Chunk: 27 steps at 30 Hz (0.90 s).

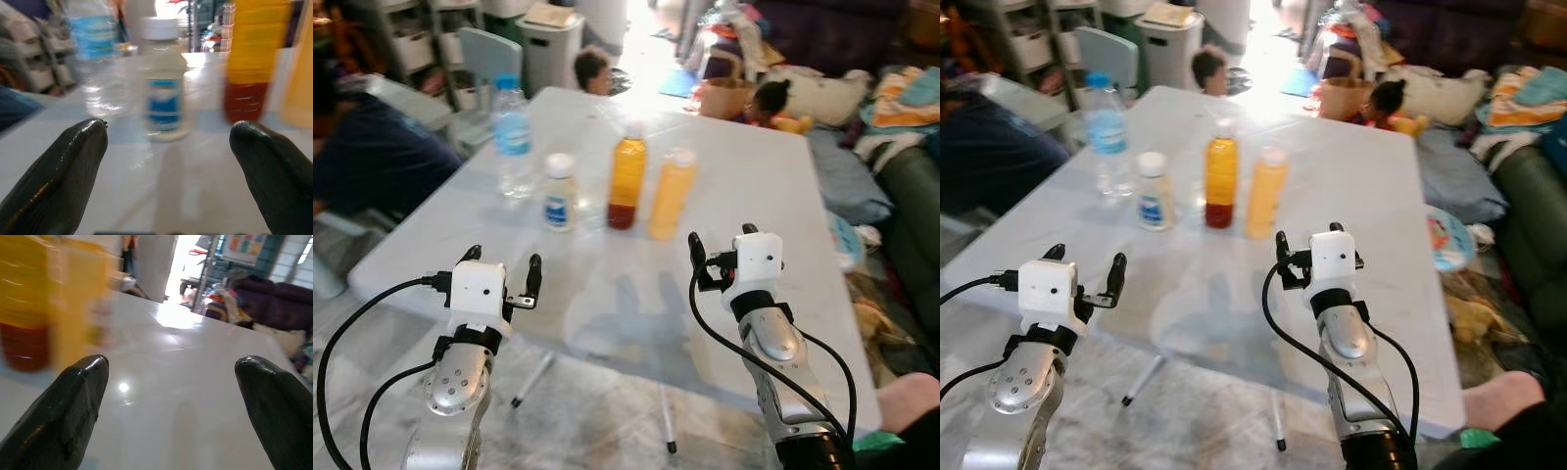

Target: Restocking fridge

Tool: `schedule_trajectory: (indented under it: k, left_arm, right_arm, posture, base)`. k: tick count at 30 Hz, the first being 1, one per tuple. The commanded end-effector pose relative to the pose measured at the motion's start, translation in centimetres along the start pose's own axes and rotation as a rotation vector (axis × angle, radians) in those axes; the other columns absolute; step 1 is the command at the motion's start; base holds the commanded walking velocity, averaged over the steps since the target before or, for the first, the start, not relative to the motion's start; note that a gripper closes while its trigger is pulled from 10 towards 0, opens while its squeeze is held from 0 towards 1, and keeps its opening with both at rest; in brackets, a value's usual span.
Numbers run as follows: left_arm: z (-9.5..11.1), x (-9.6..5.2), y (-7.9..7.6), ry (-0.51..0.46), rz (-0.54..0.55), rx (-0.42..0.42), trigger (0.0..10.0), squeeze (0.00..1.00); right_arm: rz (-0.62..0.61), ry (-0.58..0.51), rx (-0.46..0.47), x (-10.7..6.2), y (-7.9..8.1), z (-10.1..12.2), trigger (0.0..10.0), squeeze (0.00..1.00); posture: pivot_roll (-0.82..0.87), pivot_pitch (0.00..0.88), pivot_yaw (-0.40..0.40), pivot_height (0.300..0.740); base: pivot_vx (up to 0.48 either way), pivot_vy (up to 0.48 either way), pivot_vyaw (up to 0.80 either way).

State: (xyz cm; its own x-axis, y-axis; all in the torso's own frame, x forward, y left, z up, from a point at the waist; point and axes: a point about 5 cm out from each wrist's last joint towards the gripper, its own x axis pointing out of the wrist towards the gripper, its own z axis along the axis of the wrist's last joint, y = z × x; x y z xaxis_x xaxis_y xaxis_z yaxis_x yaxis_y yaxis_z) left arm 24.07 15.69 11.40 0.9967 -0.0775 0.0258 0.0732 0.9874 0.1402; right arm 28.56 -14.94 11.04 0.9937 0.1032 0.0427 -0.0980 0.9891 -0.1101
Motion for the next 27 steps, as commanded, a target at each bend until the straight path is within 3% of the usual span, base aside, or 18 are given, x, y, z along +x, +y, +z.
schedule_trajectory:
  k: [1, 7, 10, 16, 21, 24, 27]
  left_arm:
    - [0.1, 0.0, -0.2, 0.002, -0.01, 0.017, 10.0, 0.0]
    - [-0.3, -0.3, 0.2, 0.011, 0.047, 0.046, 10.0, 0.0]
    - [-0.6, -0.3, 0.7, 0.027, 0.087, 0.057, 10.0, 0.0]
    - [-0.5, 0.4, 0.1, 0.026, 0.058, 0.053, 10.0, 0.0]
    - [0.1, 0.7, 0.2, 0.011, 0.044, 0.065, 10.0, 0.0]
    - [0.6, 0.6, 1.4, 0.005, 0.107, 0.091, 10.0, 0.0]
    - [0.8, 0.5, 2.0, 0.012, 0.117, 0.087, 10.0, 0.0]
  right_arm:
    - [-0.004, -0.01, 0.009, 0.1, -0.2, 0.2, 10.0, 0.0]
    - [0.01, -0.014, 0.018, 0.0, 0.3, 0.2, 10.0, 0.0]
    - [-0.013, -0.019, 0.06, -1.1, -0.2, 0.3, 10.0, 0.0]
    - [0.009, -0.018, 0.057, -2.2, -0.5, 0.0, 10.0, 0.0]
    - [0.08, -0.045, 0.047, -1.6, -0.1, 1.1, 10.0, 0.0]
    - [0.134, -0.044, 0.054, -0.7, 0.0, 2.1, 10.0, 0.0]
    - [0.101, -0.015, 0.027, 0.1, 0.0, 2.5, 10.0, 0.0]
  posture:
    - [0.08, 0.027, -0.081, 0.74]
    - [0.08, 0.031, -0.087, 0.74]
    - [0.07, 0.036, -0.066, 0.74]
    - [0.04, 0.053, -0.038, 0.74]
    - [0.05, 0.084, -0.03, 0.74]
    - [0.06, 0.124, -0.014, 0.74]
    - [0.06, 0.148, 0.004, 0.74]
  base:
    - [0.0, 0.0, 0.0]
    - [0.0, 0.0, 0.0]
    - [0.0, 0.0, 0.0]
    - [0.0, 0.0, 0.0]
    - [0.0, 0.0, 0.0]
    - [0.0, 0.0, 0.0]
    - [0.0, 0.0, 0.0]
